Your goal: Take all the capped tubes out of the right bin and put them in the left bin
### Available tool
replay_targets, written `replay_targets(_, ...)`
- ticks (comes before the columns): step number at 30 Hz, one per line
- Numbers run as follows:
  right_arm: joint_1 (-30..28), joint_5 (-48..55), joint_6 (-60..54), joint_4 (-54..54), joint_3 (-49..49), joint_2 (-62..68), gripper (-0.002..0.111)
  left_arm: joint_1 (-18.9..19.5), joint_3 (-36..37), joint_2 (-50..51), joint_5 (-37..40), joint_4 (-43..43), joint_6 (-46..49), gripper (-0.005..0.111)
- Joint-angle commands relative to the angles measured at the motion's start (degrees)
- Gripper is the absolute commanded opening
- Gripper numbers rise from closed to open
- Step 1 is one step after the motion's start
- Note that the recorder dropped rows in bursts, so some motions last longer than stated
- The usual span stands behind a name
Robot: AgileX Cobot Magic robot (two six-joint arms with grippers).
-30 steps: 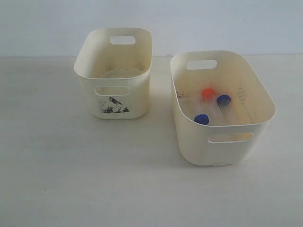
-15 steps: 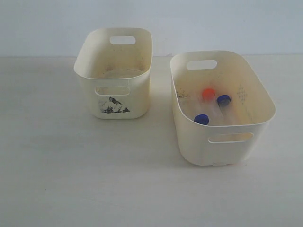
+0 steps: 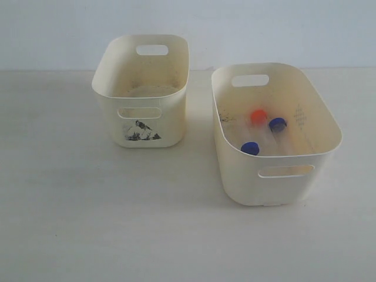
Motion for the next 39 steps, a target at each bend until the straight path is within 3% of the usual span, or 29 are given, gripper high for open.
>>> replay_targets(1, -0.1, -3.6, 0.0, 1.3, -0.6, 0.4, 0.001, -0.1, -0.2, 0.0, -0.6, -0.2, -0.8, 0.004)
replay_targets(9, -0.1, -1.9, -1.4, 2.2, -0.6, 6.7, 0.001, -0.1, -0.2, 0.0, -0.6, -0.2, -0.8, 0.004)
replay_targets(15, -0.1, 9.5, -1.3, 2.3, -3.3, 21.9, 0.000, -0.1, -0.2, 0.0, -0.6, -0.2, -0.8, 0.004)
replay_targets(23, -0.1, 33.2, -0.9, 12.4, -24.0, 46.1, 0.000, -0.1, -0.2, 0.0, -0.6, -0.2, -0.8, 0.004)
replay_targets(30, 0.1, 49.8, 2.2, 12.8, -44.3, 62.6, 0.000, -0.1, -0.2, 0.0, -0.6, -0.2, -0.8, 0.004)
replay_targets(39, 9.3, 51.2, 9.3, -5.2, -61.6, 78.1, 0.000, -0.1, -0.2, 0.0, -0.6, -0.2, -0.8, 0.004)
